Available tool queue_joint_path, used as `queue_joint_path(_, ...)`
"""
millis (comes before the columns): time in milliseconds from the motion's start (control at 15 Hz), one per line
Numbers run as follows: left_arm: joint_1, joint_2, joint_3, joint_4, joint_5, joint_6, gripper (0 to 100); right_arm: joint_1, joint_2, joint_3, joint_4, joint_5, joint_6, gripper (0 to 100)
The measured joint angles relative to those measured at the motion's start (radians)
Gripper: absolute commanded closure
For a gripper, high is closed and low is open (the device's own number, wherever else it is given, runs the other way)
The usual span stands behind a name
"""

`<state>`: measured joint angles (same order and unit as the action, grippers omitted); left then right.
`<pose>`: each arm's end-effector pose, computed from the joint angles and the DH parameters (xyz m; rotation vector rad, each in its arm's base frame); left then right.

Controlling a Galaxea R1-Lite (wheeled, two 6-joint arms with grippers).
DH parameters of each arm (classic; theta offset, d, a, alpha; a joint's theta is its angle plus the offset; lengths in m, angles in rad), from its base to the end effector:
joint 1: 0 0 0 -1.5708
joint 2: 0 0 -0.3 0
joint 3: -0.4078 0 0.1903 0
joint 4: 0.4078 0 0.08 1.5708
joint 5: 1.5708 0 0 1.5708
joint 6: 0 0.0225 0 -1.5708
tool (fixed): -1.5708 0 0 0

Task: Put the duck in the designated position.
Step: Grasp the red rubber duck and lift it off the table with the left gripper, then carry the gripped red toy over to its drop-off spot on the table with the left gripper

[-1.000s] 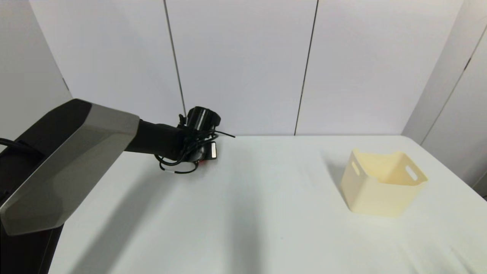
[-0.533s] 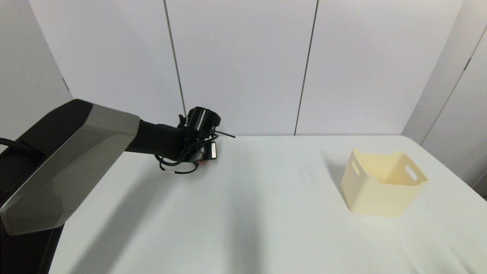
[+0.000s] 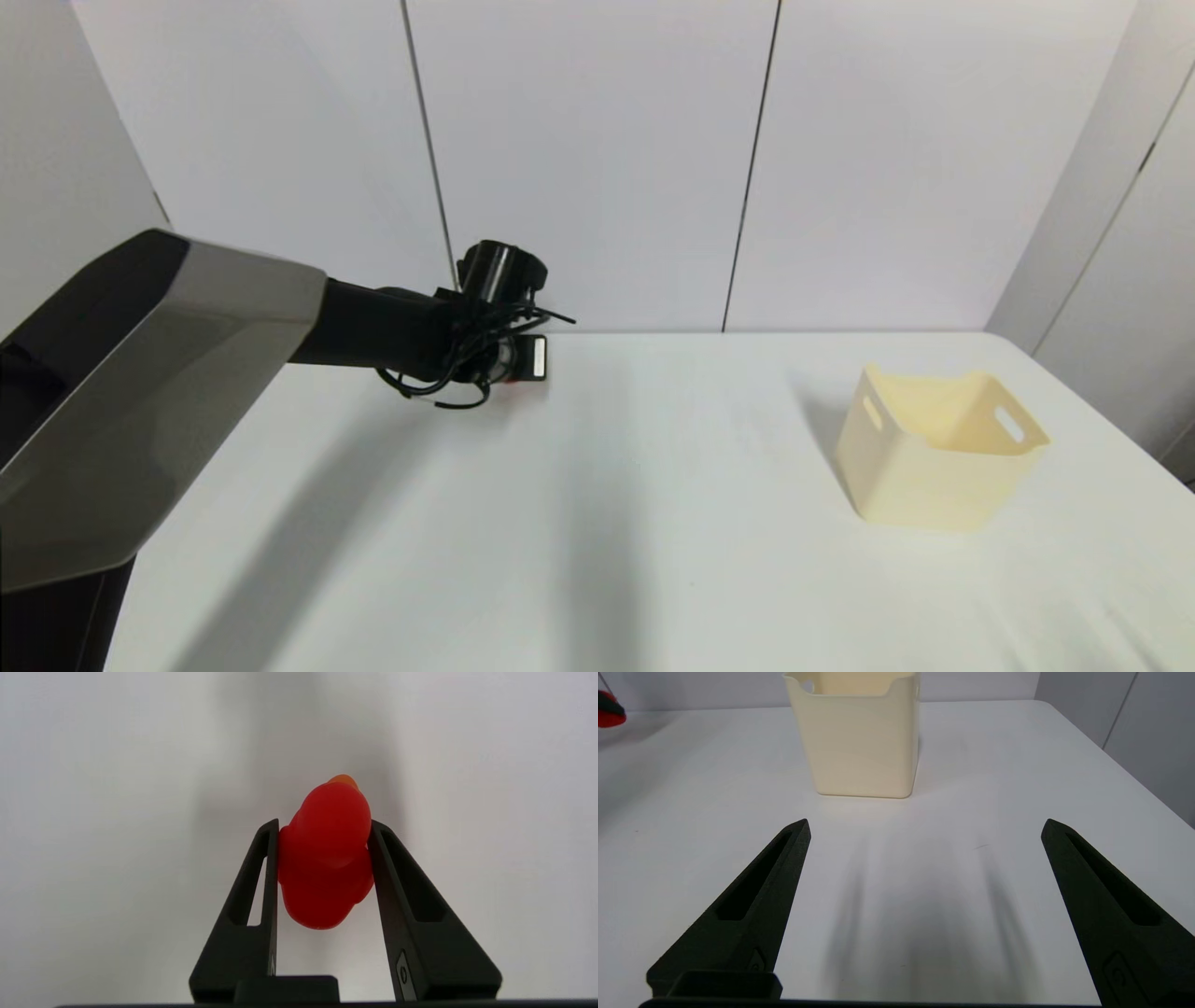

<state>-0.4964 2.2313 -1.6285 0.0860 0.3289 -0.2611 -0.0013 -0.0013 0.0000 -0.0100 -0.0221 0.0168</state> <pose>0.3982 -0.2074 0.1356 0.0247 0.6451 -0.0770 -0.0229 -0.0005 0.0765 0.0169 -0.0115 -0.0233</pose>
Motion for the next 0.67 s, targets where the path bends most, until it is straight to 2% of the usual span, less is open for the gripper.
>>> queue_joint_path(333,-0.055,-0.006,-0.093,0.012,-0.213,0.126,100,0.000,0.000,0.000,0.000,0.000,0.000,0)
queue_joint_path(667,-0.170,0.066,-0.231,0.013,-0.404,0.155,100,0.000,0.000,0.000,0.000,-0.001,0.000,0)
